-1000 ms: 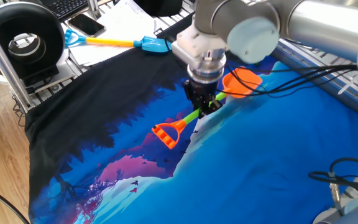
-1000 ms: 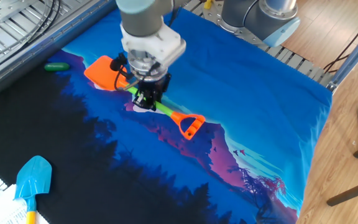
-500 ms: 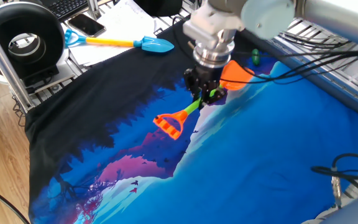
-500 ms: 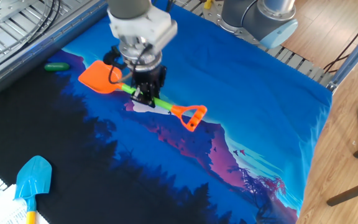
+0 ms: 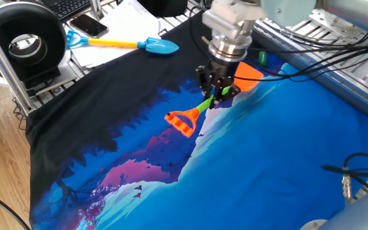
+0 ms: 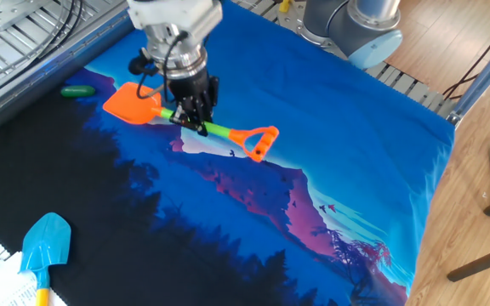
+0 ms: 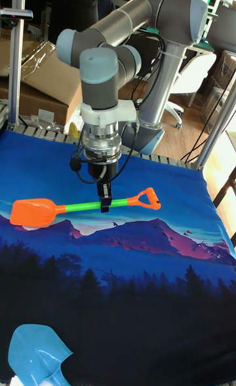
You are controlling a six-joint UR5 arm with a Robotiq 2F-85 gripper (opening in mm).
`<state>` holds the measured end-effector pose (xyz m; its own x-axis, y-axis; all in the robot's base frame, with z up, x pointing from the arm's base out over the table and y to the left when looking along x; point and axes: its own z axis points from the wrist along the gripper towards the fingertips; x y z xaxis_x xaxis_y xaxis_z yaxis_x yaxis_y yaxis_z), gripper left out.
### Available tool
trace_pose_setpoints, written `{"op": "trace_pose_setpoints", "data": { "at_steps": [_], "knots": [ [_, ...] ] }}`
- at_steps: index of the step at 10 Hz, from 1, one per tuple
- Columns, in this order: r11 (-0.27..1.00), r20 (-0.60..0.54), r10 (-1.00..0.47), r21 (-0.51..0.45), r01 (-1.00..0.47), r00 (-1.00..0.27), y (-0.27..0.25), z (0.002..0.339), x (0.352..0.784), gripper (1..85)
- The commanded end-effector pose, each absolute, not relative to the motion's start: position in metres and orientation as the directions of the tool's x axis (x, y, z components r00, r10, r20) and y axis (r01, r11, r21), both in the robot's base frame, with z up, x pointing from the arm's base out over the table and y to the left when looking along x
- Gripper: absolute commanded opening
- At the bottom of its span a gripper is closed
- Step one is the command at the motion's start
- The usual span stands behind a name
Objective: Use a shovel to scoop up an object
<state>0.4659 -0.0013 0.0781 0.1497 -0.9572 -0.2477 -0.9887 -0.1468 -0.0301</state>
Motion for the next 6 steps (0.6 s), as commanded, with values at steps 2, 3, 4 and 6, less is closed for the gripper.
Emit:
{"op": "trace_pose_setpoints", "data": {
  "at_steps": [2,3,4,6],
  "knots": [
    [-0.147,-0.275,-0.949,-0.043,-0.988,0.154,-0.019,0.079,0.458,23.0],
    [-0.152,-0.27,-0.95,-0.049,-0.987,0.16,-0.024,0.079,0.458,22.7],
    [-0.153,-0.276,-0.947,-0.055,-0.987,0.163,-0.025,0.08,0.459,22.7],
    [-0.146,-0.284,-0.945,-0.069,-0.987,0.16,-0.024,0.081,0.463,22.3]
  ]
}}
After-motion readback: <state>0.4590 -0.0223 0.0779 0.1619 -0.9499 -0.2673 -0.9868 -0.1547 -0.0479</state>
